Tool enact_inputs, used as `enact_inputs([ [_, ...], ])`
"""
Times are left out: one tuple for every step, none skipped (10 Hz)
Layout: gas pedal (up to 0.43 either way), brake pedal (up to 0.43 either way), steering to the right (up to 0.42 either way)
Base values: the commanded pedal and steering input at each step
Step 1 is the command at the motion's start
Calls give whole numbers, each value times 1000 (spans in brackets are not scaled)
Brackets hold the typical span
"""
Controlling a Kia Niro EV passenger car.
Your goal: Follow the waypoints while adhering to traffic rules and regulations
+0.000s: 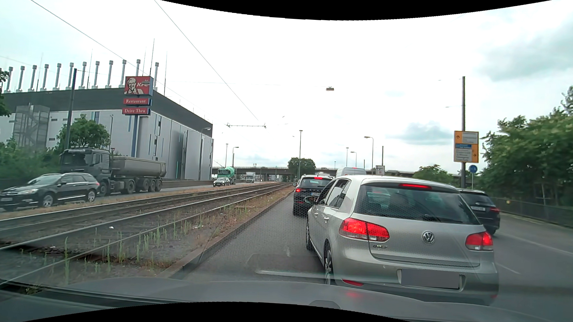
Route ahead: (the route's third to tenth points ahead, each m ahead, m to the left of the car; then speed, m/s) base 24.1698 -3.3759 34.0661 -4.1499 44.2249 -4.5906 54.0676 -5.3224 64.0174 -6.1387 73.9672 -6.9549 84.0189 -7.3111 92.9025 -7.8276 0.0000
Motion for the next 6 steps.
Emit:
enact_inputs([
  [0, 244, 1],
  [0, 244, 1],
  [0, 244, 1],
  [0, 244, 1],
  [0, 244, 1],
  [0, 244, 1],
])
